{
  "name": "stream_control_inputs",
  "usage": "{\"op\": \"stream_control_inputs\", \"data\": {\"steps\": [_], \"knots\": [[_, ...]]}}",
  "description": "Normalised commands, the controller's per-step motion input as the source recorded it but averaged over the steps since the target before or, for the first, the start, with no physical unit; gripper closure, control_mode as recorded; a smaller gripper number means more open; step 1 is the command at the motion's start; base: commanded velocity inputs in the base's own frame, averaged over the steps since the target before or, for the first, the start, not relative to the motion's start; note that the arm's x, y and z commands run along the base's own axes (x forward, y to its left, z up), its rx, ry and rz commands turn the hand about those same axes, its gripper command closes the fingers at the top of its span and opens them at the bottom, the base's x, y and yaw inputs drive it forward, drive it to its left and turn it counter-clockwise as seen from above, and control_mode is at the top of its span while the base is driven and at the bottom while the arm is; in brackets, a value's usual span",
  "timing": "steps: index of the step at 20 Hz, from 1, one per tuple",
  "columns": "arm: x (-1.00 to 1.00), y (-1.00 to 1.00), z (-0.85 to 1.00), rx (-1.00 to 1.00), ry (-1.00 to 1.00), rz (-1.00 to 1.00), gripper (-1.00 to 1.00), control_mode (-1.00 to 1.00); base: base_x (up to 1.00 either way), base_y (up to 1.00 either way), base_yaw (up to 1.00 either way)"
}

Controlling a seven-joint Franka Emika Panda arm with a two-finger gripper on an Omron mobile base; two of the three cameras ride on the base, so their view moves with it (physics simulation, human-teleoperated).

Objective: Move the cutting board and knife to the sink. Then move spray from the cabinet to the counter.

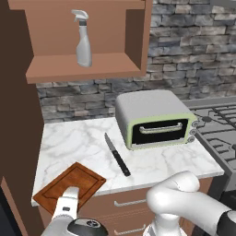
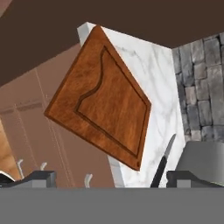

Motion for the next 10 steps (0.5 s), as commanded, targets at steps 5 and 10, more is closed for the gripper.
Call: {"op": "stream_control_inputs", "data": {"steps": [5,10], "knots": [[-0.17,0.12,-0.20,-0.17,-0.12,0.01,-1.00,-1.00,0.00,0.00,0.00],[-0.01,0.20,-0.20,-0.15,-0.07,0.00,-1.00,-1.00,0.00,0.00,0.00]]}}
